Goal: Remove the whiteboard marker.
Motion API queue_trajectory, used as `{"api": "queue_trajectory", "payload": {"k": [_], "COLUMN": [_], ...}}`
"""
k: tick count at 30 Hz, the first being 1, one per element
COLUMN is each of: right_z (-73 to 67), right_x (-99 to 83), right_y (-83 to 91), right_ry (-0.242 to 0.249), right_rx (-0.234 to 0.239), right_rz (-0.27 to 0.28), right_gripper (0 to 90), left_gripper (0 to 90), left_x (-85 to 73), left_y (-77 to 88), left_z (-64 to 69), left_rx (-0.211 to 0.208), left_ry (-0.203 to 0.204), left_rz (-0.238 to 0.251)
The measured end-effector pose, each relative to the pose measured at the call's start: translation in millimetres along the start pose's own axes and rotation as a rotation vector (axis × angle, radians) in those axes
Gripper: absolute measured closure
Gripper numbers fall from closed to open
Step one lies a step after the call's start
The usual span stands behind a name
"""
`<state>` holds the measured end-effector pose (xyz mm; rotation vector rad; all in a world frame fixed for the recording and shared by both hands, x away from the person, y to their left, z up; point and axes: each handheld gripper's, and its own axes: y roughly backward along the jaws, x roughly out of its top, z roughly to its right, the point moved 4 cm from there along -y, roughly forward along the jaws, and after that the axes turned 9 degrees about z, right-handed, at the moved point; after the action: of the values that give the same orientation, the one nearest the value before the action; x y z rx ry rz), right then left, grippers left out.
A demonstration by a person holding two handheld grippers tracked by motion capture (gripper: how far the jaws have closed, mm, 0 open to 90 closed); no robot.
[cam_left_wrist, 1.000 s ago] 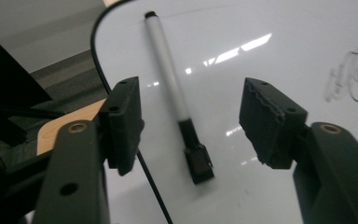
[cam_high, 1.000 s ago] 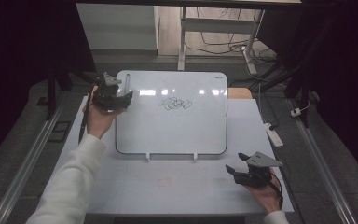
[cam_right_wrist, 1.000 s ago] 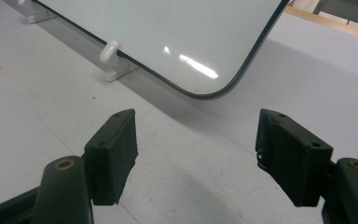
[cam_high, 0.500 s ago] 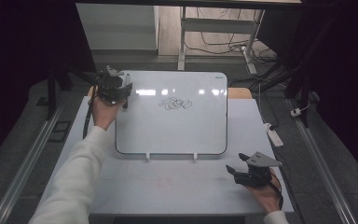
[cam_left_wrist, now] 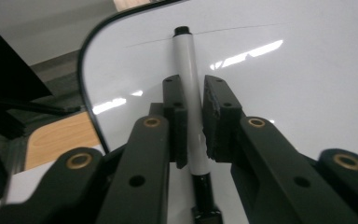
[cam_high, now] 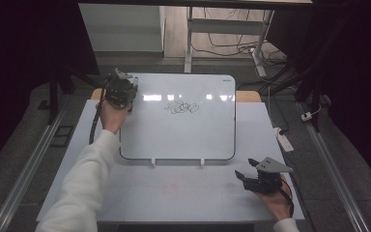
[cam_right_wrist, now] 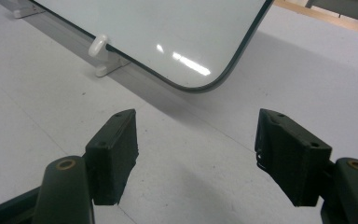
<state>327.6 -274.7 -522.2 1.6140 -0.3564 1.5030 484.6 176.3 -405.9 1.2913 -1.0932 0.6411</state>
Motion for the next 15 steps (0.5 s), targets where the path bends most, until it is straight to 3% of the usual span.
{"api": "queue_trajectory", "payload": {"k": [8, 15], "right_z": [0.0, 0.7], "right_x": [0.1, 0.4], "right_y": [0.2, 1.1], "right_ry": [0.004, 0.005], "right_rx": [-0.003, -0.010], "right_rz": [-0.002, 0.006], "right_gripper": [30.0, 30.3], "left_gripper": [81.6, 81.7], "left_x": [0.7, 1.4], "left_y": [4.3, 27.5], "left_z": [2.1, 0.5], "left_rx": [-0.021, -0.082], "left_ry": [0.007, -0.001], "left_rz": [0.001, 0.039]}}
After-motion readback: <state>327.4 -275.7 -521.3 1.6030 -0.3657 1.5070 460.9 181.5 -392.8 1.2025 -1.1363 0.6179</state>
